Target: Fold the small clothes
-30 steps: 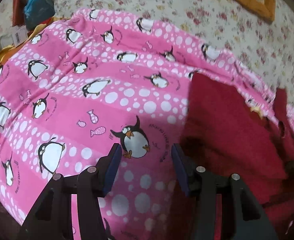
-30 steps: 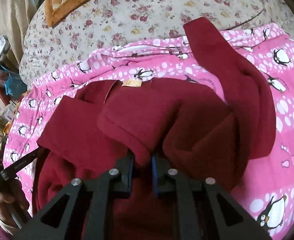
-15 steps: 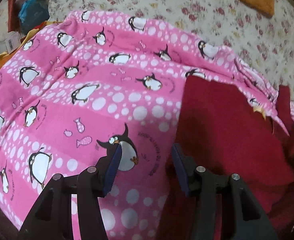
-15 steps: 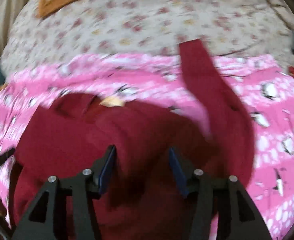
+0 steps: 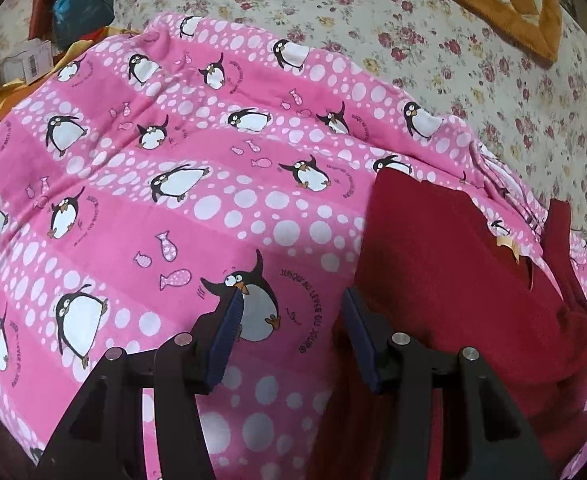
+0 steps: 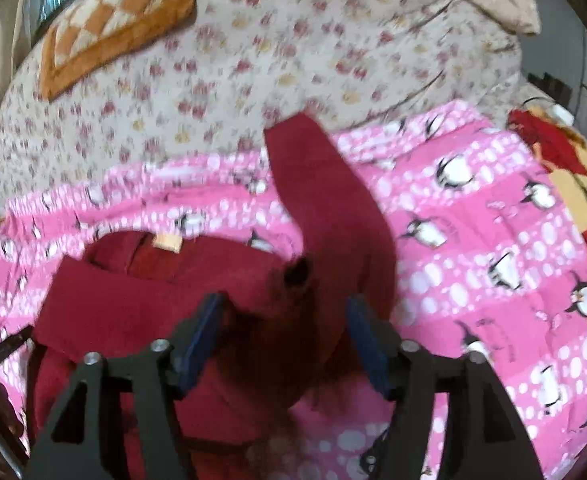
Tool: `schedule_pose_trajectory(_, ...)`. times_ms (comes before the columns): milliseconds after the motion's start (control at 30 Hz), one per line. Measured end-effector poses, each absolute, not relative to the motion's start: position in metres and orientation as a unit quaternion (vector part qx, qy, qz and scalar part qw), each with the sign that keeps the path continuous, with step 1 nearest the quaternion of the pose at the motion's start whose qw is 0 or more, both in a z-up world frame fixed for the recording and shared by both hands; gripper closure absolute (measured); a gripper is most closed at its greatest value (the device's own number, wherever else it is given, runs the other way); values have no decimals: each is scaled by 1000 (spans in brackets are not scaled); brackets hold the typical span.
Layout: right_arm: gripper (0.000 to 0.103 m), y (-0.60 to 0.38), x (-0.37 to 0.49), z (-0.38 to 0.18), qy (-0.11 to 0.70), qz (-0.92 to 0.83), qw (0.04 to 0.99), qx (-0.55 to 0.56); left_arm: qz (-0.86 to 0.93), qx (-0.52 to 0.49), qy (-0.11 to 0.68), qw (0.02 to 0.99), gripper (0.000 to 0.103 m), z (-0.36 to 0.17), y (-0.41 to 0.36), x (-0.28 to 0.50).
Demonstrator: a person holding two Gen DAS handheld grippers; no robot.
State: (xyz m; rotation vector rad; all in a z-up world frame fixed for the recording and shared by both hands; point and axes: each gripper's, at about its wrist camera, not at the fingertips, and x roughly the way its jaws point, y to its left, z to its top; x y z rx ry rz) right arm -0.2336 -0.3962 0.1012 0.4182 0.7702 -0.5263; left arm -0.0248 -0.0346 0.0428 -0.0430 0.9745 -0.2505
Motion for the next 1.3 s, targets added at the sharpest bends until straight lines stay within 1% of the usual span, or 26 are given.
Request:
schedule_pose_trajectory(67,25,-398,-239,107,361,-255,874,200,-123,-19,467,875,72,43,-37,-24)
schedule_pose_trajectory(267,26,-398,-232,97,384,-204,876,208,-129,-7,463,877,72,44,-42,-27)
schedule_pose_trajectory(433,25,-394,-190,110,397,-150,897,122,-128,-20,473,872,72,41,-40,-25)
schedule_pose_trajectory(533,26,-401,-149,102,428,-117,891,92,-128,-17,471,872,72,41,-41,-25)
schedule_pose_trajectory(667,26,-409,-97,61,509,-54,856,73,-129,-7,470,873,72,41,-46,-22)
schedule_pose_trajectory(733,26,-412,-86,39,534,-48,842,57,-130,-6,471,873,72,40,-48,-20)
schedule_pose_trajectory(767,28,-415,-82,29,543,-47,837,57,-130,-6,472,872,72,40,-48,-18)
schedule_pose_trajectory(800,37,-416,-81,22,548,-40,833,65,-131,-7,472,872,72,40,-49,-18)
schedule_pose_trajectory(867,47,-415,-85,12,550,-21,831,78,-131,-7,472,872,72,40,-49,-16)
schedule_pose_trajectory(933,64,-411,-90,13,539,-18,840,60,-130,-7,472,872,72,40,-51,-16)
schedule_pose_trajectory(967,82,-410,-93,15,535,-26,843,49,-130,-7,472,872,72,40,-52,-16)
schedule_pose_trajectory(1000,87,-412,-94,17,532,-33,845,49,-130,-6,471,873,72,40,-53,-16)
schedule_pose_trajectory(1067,93,-415,-94,22,527,-36,847,56,-129,-3,467,875,72,41,-54,-18)
schedule_pose_trajectory(1300,97,-411,-88,44,491,-75,868,7,-127,1,467,875,72,40,-52,-17)
